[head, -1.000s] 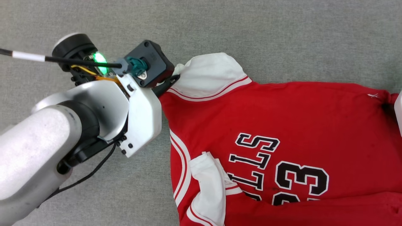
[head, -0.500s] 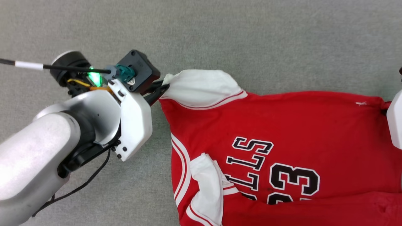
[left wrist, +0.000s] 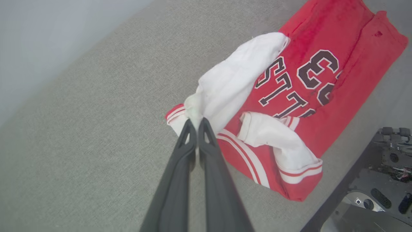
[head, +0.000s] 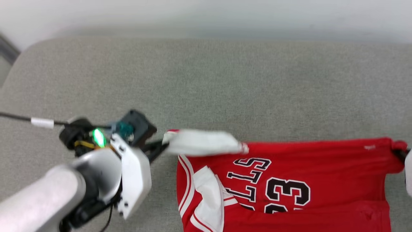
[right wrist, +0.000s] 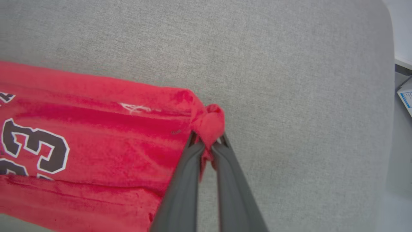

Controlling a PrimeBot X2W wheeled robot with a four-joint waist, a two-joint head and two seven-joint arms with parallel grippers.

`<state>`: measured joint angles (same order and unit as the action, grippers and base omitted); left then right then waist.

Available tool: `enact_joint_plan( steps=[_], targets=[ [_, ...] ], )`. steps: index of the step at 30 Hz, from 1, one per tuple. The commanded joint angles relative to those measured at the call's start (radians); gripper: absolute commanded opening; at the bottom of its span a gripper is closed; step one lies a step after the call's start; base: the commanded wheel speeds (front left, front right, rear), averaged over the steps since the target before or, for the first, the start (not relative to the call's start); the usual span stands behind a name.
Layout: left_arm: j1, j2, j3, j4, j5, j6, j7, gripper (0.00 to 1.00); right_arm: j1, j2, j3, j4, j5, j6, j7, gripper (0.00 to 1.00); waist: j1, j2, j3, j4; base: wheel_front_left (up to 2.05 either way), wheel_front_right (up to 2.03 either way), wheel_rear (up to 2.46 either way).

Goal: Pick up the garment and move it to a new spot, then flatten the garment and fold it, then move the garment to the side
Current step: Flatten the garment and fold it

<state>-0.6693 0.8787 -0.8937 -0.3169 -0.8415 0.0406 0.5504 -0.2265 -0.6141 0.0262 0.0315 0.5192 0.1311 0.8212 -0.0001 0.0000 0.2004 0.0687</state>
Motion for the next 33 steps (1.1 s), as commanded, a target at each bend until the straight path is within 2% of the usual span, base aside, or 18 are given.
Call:
enact_joint_plan(
  steps=[1, 6, 10, 20, 25, 27, 28, 29, 30, 31, 33],
  targets=[
    [0.024, 0.009, -0.002, -0.008, -0.008, 0.009, -0.005, 0.0, 0.03, 0.014, -0.01, -0.016, -0.002, -0.001, -0.003, 0.0, 0.0001, 0.0, -0.018, -0.002, 0.0, 0.0, 0.0],
    [0.132, 0.047, -0.032, -0.047, -0.042, 0.05, -0.002, 0.0, 0.176, 0.061, -0.063, -0.101, -0.006, -0.001, 0.019, 0.0, 0.0001, 0.0, -0.033, -0.001, 0.0, 0.0, 0.0],
    [0.195, 0.044, -0.071, -0.056, -0.052, 0.061, -0.005, 0.0, 0.27, 0.083, -0.067, -0.132, -0.02, -0.001, 0.036, 0.0, 0.0001, 0.0, -0.034, -0.001, 0.0, 0.0, 0.0],
    [0.254, -0.012, -0.155, 0.069, -0.025, 0.031, -0.009, 0.0, 0.336, 0.064, -0.015, -0.088, -0.031, -0.001, 0.049, 0.0, 0.0001, 0.0, -0.011, -0.003, 0.0, 0.0, 0.0],
    [0.244, -0.046, -0.174, 0.138, -0.002, 0.011, -0.033, 0.0, 0.32, 0.051, 0.029, -0.053, -0.03, -0.001, 0.012, 0.0, 0.0001, 0.0, 0.001, 0.001, 0.0, 0.0, 0.0],
    [0.243, -0.063, -0.178, 0.163, -0.004, 0.005, -0.039, 0.1, 0.314, 0.043, 0.049, -0.034, -0.035, -0.001, -0.008, 0.64, 0.0001, 0.0, 0.002, 0.003, 0.0, 0.0, 0.0],
    [0.245, -0.067, -0.18, 0.173, -0.007, 0.003, -0.041, 0.3, 0.313, 0.043, 0.055, -0.026, -0.03, -0.001, -0.016, 1.0, 0.0001, 0.0, 0.002, 0.004, 0.0, 0.0, 0.0],
    [0.246, -0.07, -0.181, 0.179, -0.008, -0.001, -0.042, 0.46, 0.31, 0.045, 0.062, -0.021, -0.023, -0.001, -0.025, 1.0, 0.0001, 0.0, 0.002, 0.004, 0.0, 0.0, 0.0],
    [0.247, -0.073, -0.182, 0.185, -0.008, -0.004, -0.044, 0.88, 0.306, 0.046, 0.066, -0.016, -0.018, -0.001, -0.032, 1.0, 0.0001, 0.0, 0.001, 0.003, 0.0, 0.0, 0.0],
    [0.246, -0.076, -0.179, 0.188, 0.0, -0.001, -0.055, 1.0, 0.3, 0.043, 0.069, -0.014, -0.017, -0.001, -0.041, 1.0, 0.0001, 0.0, -0.001, 0.003, 0.0, 0.0, 0.0],
    [0.248, -0.085, -0.16, 0.201, 0.0, 0.007, -0.103, 1.0, 0.288, 0.028, 0.075, -0.019, -0.007, -0.001, -0.065, 1.0, 0.0001, 0.0, -0.029, 0.008, 0.0, 0.0, 0.0]
  ],
)
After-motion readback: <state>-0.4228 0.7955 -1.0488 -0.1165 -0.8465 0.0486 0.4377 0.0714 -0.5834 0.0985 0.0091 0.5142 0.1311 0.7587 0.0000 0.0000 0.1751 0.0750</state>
